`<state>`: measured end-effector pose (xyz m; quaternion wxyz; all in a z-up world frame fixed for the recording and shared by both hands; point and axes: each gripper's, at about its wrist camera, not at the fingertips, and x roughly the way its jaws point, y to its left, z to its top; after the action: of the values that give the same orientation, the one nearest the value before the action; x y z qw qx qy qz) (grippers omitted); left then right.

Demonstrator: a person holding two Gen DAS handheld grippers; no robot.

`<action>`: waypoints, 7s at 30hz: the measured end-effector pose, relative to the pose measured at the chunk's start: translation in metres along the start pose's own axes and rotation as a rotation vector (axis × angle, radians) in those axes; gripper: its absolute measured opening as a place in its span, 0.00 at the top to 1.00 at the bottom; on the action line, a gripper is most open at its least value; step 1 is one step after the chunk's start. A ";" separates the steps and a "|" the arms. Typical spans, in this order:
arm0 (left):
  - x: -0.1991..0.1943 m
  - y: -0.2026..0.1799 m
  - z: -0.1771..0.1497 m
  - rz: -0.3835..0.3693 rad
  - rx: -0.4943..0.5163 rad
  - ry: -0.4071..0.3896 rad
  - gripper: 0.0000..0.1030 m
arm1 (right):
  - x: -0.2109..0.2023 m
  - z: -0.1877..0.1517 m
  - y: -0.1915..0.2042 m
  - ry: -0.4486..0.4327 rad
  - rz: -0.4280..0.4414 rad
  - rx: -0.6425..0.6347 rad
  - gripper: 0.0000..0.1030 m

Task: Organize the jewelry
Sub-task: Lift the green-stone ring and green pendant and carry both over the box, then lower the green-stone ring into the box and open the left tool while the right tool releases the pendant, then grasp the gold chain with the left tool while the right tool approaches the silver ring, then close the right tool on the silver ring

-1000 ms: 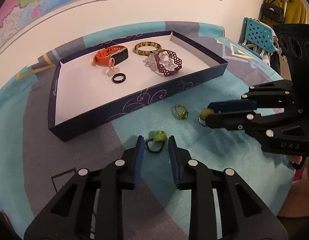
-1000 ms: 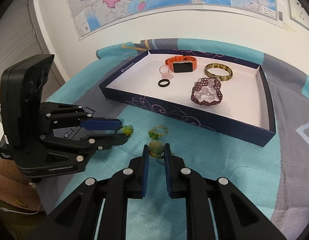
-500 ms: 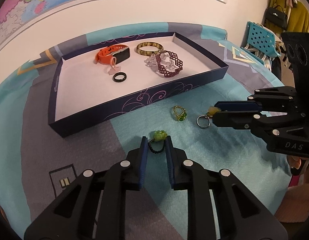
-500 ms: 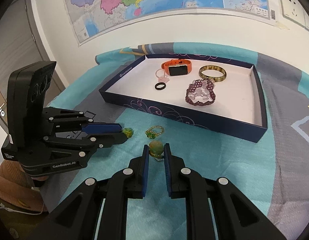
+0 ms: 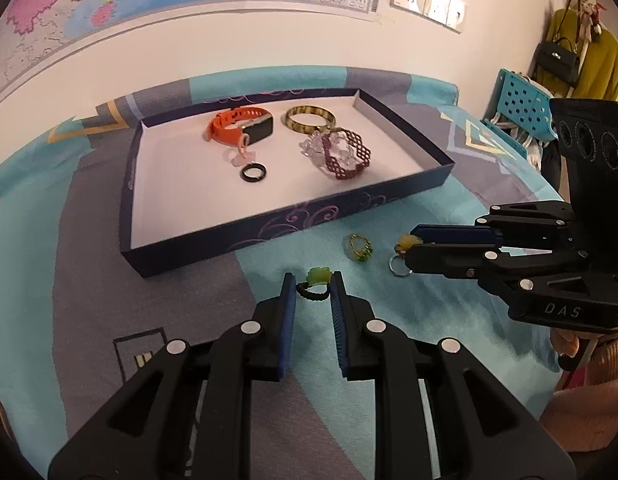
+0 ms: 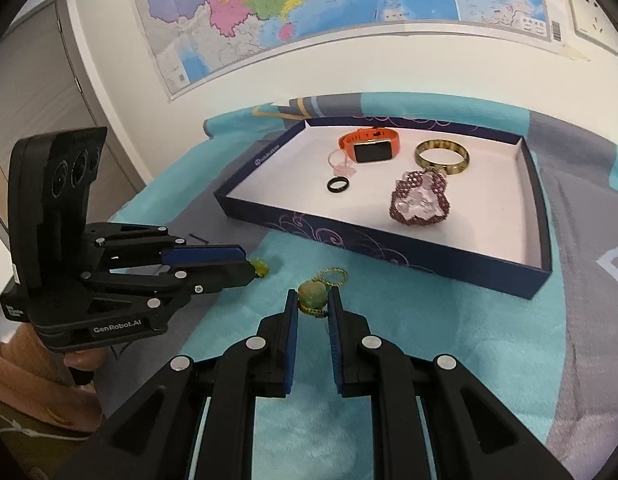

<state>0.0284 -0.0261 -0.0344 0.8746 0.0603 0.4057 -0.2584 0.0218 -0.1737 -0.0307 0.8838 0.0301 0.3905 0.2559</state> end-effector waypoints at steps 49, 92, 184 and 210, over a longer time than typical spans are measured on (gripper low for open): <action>0.005 0.020 0.052 0.047 -0.006 -0.073 0.82 | 0.011 0.051 -0.025 -0.040 -0.066 -0.029 0.87; 0.030 0.027 0.064 0.078 -0.020 -0.037 0.82 | 0.030 0.058 -0.034 -0.005 -0.060 -0.024 0.87; 0.039 -0.026 0.011 0.013 0.082 0.023 0.50 | -0.002 -0.013 -0.019 0.032 -0.088 0.023 0.67; 0.029 -0.006 0.004 -0.006 -0.020 0.033 0.88 | 0.014 -0.015 0.006 0.096 -0.120 -0.057 0.66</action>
<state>0.0435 -0.0444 -0.0523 0.8676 0.0547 0.4228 -0.2560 0.0168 -0.1639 -0.0494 0.8783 -0.0311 0.4261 0.2146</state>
